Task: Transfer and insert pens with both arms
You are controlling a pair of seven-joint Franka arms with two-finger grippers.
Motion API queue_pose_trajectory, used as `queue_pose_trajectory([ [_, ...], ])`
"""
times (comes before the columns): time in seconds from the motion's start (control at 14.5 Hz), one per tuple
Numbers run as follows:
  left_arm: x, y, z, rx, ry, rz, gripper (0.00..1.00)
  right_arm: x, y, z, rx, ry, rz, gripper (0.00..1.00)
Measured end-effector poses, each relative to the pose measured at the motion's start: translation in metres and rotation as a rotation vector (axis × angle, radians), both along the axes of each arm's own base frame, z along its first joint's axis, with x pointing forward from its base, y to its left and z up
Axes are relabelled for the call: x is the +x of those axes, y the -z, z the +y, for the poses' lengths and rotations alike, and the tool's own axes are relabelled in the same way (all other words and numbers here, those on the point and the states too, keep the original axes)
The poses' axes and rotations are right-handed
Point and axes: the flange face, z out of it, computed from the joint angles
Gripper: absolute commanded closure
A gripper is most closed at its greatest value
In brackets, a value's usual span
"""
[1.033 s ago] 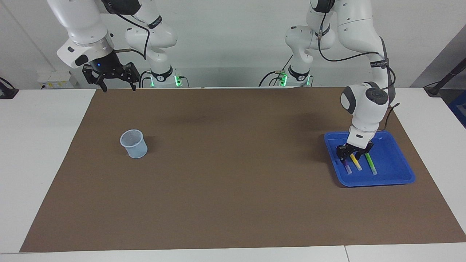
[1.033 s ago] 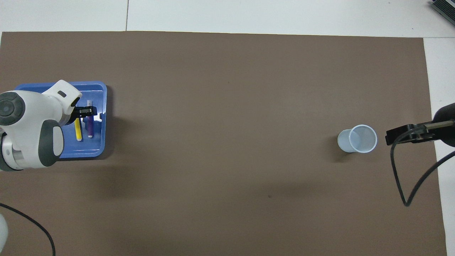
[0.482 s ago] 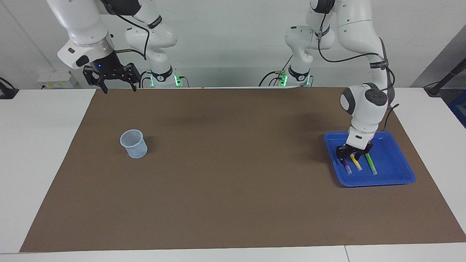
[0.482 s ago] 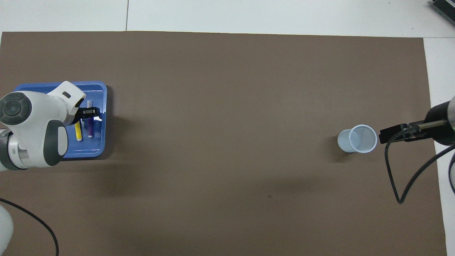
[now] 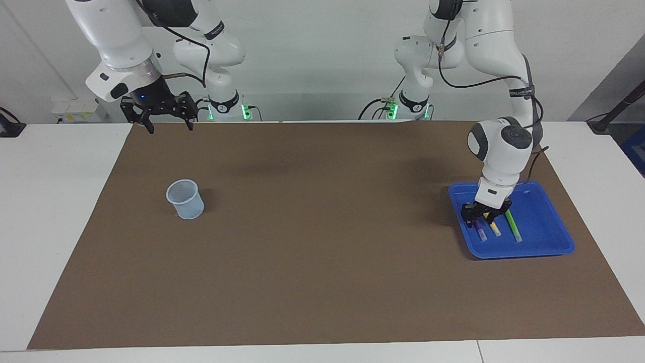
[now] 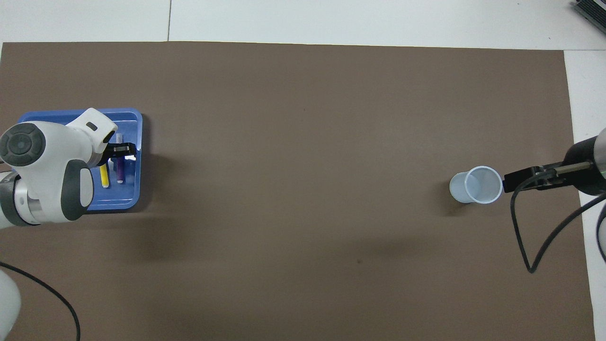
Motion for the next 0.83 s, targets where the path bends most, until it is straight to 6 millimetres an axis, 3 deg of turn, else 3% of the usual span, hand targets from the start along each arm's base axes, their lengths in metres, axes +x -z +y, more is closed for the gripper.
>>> queue_pose_trajectory([
  [0.28, 0.0003, 0.007, -0.0017, 0.001, 0.002, 0.008, 0.38, -0.0005, -0.0003, 0.0042, 0.0, -0.008, -0.001, 0.0],
  [0.83, 0.0009, 0.0063, -0.0042, -0.001, 0.004, 0.006, 0.42, 0.0, -0.002, 0.0087, 0.022, 0.002, -0.013, 0.0],
])
